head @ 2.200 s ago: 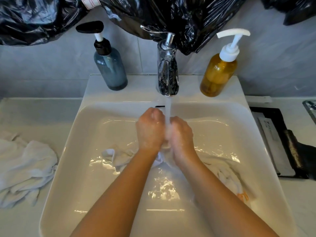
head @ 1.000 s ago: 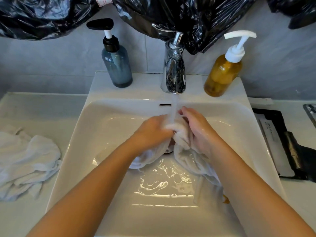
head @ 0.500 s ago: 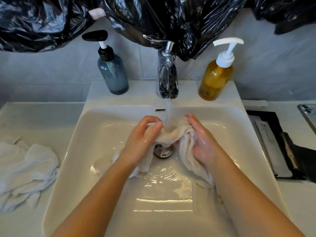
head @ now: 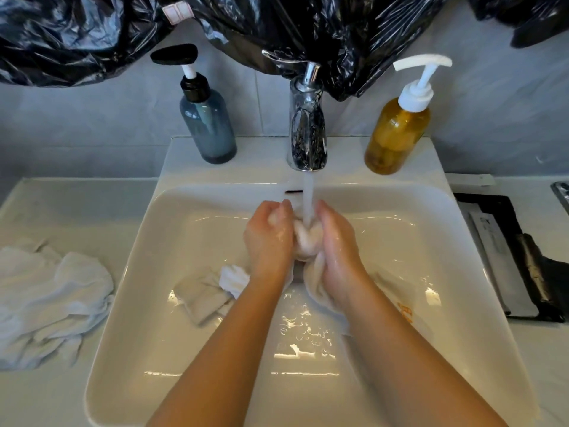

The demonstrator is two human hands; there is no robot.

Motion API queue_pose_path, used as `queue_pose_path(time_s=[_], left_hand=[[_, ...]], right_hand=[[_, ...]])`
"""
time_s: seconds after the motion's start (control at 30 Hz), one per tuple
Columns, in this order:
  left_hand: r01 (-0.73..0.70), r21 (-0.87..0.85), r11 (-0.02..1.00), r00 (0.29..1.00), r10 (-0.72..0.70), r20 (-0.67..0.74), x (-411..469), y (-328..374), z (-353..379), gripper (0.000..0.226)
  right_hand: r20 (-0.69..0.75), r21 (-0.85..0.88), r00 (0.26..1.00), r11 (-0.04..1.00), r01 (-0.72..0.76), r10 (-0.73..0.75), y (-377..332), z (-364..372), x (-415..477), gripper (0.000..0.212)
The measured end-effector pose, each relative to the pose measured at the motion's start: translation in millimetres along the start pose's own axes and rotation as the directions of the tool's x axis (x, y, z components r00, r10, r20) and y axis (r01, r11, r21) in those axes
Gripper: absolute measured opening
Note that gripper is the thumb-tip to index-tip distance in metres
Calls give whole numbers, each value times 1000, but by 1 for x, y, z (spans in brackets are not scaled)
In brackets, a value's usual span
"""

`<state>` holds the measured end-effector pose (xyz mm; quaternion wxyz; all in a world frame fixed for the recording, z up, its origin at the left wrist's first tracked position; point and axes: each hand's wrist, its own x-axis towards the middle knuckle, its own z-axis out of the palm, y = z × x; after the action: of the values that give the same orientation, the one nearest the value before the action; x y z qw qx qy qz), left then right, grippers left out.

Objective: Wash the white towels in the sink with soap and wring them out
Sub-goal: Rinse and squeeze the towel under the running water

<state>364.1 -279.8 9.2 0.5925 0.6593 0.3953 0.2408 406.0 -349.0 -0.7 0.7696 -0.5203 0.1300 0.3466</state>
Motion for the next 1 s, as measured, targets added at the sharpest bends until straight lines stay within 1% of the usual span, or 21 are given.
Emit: queue_pose_path(time_s=[0.03,0.1,0.13,0.23,0.27,0.33,0.37,0.4,0.43,0.5,0.57,0.6,0.67,0.7,0.73,0.77,0.8,0.83,0.87,0.9,1.0], left_hand=[[-47,3,999,998,47,32,-6,0,0,25],[-111,63,992,993,108,40,-14,-1,2,29],[-135,107,985,991,134,15,-16,-1,6,28],[-163,269,949,982,182,-47,-4,-1,14,30],[-123,298,946,987,147,-58,3,-1,13,35],[38,212,977,996,-19,-89,20,-3,9,38],[96,139,986,992,-84,-90,24,-4,6,36],[102,91,991,992,-95,-78,24,-5,3,35],[65,62,996,997,-62,-55,19,-2,1,35],[-52,8,999,999,52,-5,2,3,-1,32],[-161,-17,987,986,162,42,-12,6,-2,22],[-208,-15,978,977,208,44,-17,6,-1,19],[-303,64,951,953,303,8,-16,1,2,17],[-347,135,928,936,352,-12,-12,-1,5,17],[-369,195,909,924,381,-28,-6,-4,7,19],[-367,232,901,922,386,-39,0,-5,9,21],[-351,247,903,927,372,-42,6,-6,10,25],[-328,255,910,937,348,-36,11,-6,11,29],[-311,260,914,944,329,-28,15,-6,11,32],[-300,257,918,948,316,-22,16,-5,9,33],[-317,218,923,945,327,-12,9,-2,3,28]], right_hand=[[47,50,999,999,-9,7,-1,-2,1,46],[69,27,997,999,-27,25,1,-1,6,59],[63,-22,998,1000,-4,6,4,2,9,60],[-1,-166,995,981,99,-100,4,9,10,38],[-24,-244,990,962,126,-135,1,10,6,36],[-73,-334,987,936,108,-140,0,9,3,31],[-62,-325,991,941,89,-116,0,7,2,26],[-50,-268,997,962,51,-67,0,5,0,23],[-25,-155,1000,988,-6,3,0,4,-1,25],[21,38,995,995,-96,95,-3,3,0,44],[47,31,991,992,-124,123,-6,4,0,53],[55,-13,993,994,-105,105,-6,4,0,49],[57,-126,998,992,-6,14,-9,7,0,28],[51,-118,999,993,-10,17,-11,8,0,19],[41,-104,999,994,-24,28,-12,8,1,17],[33,-144,999,989,-29,34,-9,5,5,24],[1,-225,1000,974,3,-3,-9,3,5,30],[-58,-238,997,971,28,-43,-6,2,8,30],[-79,-197,996,980,24,-40,-5,0,7,28],[-85,-123,996,992,-5,-6,-3,2,7,32],[-69,48,997,998,-28,31,-1,-1,9,56]])
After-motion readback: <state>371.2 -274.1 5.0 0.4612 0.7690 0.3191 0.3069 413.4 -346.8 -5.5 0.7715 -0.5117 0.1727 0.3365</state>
